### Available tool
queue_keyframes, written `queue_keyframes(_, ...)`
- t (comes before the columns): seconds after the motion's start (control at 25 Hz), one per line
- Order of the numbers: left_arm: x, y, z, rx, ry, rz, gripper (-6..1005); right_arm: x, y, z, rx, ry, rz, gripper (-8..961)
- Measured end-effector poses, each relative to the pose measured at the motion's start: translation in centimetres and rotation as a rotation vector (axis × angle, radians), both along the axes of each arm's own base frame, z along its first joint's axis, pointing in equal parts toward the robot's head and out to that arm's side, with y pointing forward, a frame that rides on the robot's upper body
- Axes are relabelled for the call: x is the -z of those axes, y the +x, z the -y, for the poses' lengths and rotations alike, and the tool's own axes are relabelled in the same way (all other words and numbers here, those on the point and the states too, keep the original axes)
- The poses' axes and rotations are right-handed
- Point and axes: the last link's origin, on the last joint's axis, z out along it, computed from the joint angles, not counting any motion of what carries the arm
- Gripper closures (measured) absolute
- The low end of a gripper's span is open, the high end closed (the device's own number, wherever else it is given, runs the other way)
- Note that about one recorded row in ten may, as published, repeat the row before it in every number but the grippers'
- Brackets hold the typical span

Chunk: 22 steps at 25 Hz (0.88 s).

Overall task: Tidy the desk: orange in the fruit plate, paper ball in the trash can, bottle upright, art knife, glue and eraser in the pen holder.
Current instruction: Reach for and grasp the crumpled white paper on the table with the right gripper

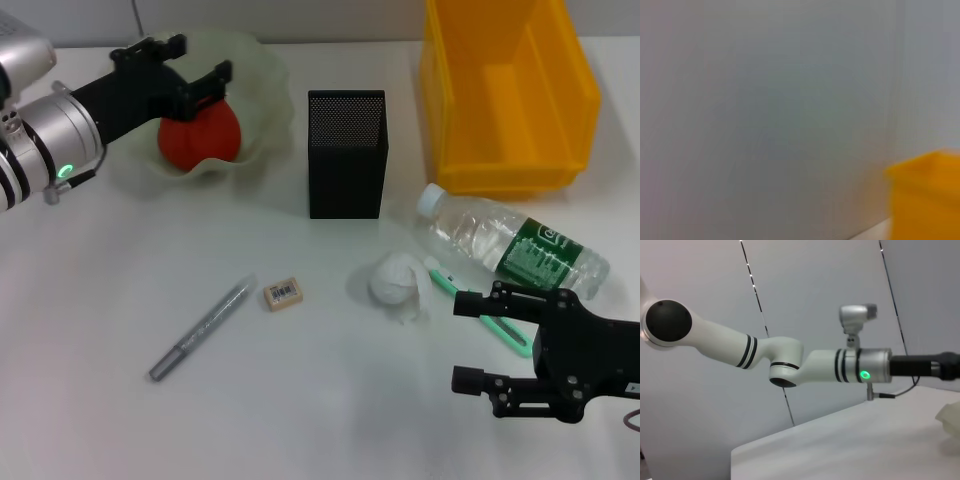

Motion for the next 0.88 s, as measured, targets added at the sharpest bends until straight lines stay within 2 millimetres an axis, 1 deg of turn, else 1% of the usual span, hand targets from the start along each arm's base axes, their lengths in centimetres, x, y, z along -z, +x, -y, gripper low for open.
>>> queue_keyframes(0.04, -0.1, 0.4, 0.3, 0.018, -0.023, 0.032, 306, 0.0, 0.0, 0.0, 0.0, 0.0, 0.0, 166)
queue_keyframes(0.08, -0.5, 1.4, 1.0, 0.063, -0.077, 0.096, 306, -0.1, 0.0, 0.0, 0.0, 0.0, -0.002, 166)
queue_keyframes(0.2, -1.1, 2.8, 2.3, 0.153, -0.15, 0.158, 308, -0.1, 0.0, 0.1, 0.001, 0.001, -0.002, 166)
queue_keyframes(0.24, -1.4, 3.6, 3.4, 0.23, -0.197, 0.184, 309, -0.1, 0.1, 0.1, 0.002, 0.001, -0.002, 166)
queue_keyframes(0.36, -1.4, 3.6, 3.4, 0.23, -0.197, 0.184, 310, -0.1, 0.1, 0.1, 0.005, 0.003, 0.0, 166)
queue_keyframes(0.4, -2.3, 5.3, 6.6, 0.429, -0.297, 0.23, 310, -0.1, 0.2, 0.1, 0.007, 0.003, 0.001, 166)
queue_keyframes(0.48, -2.9, 5.9, 8.9, 0.55, -0.369, 0.264, 312, -0.2, 0.3, 0.1, 0.011, 0.008, 0.002, 166)
queue_keyframes(0.56, -2.9, 5.9, 8.9, 0.55, -0.369, 0.264, 312, -0.2, 0.3, 0.1, 0.013, 0.01, 0.002, 166)
queue_keyframes(0.6, -3.0, 5.9, 11.6, 0.652, -0.485, 0.276, 313, -0.2, 0.3, 0.1, 0.014, 0.012, 0.002, 166)
queue_keyframes(0.64, -3.0, 5.9, 11.6, 0.652, -0.485, 0.276, 313, -0.2, 0.3, 0.1, 0.015, 0.013, 0.002, 166)
queue_keyframes(0.68, -2.5, 5.4, 12.6, 0.659, -0.559, 0.243, 314, -0.2, 0.3, 0.1, 0.016, 0.014, 0.003, 166)
queue_keyframes(0.76, -2.5, 5.4, 12.6, 0.659, -0.559, 0.243, 315, -0.3, 0.4, 0.0, 0.017, 0.015, 0.002, 166)
queue_keyframes(0.8, -1.8, 4.6, 13.2, 0.636, -0.613, 0.2, 316, -0.3, 0.4, 0.0, 0.018, 0.018, 0.002, 166)
queue_keyframes(0.84, -0.7, 3.5, 13.4, 0.567, -0.647, 0.151, 316, -0.3, 0.3, -0.1, 0.018, 0.021, 0.001, 166)
queue_keyframes(0.88, -0.2, 3.0, 13.5, 0.537, -0.646, 0.148, 316, -0.4, 0.3, -0.2, 0.019, 0.024, 0.0, 166)
